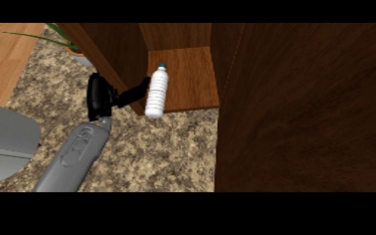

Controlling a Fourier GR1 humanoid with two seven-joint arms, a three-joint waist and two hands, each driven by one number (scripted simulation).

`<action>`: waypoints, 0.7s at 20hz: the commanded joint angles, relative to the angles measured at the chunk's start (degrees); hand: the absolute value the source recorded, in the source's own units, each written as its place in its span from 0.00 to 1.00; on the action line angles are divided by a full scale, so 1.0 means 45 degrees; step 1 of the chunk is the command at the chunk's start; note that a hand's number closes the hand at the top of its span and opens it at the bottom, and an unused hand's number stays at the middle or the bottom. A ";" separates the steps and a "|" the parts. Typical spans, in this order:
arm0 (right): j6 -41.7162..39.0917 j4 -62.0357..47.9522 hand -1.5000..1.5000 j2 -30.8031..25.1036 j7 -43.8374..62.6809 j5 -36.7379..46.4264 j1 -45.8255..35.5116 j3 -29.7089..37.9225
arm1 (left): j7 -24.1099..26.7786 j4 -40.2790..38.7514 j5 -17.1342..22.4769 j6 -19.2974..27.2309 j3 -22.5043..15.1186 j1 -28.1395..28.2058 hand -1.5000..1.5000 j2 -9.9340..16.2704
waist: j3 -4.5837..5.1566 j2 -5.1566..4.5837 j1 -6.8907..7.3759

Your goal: Pick up the bottled water, place it into the cabinet and close the cabinet

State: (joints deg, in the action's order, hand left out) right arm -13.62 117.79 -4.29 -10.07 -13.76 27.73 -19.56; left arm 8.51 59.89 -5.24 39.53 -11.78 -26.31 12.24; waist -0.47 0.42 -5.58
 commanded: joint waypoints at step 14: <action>-0.0090 -0.0111 0.00 -0.0044 -0.0158 -0.0032 -0.0054 0.0004 | 0.0164 -0.2306 0.0983 -0.1095 0.0614 -0.3345 0.00 -0.1307 | 0.0147 -0.0443 -0.0308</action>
State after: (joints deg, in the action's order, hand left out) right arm -13.70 117.51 -4.40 -10.44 -14.07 27.41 -19.17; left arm 9.09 56.99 -2.29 36.66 -10.17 -28.72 11.45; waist -0.28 0.26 -5.04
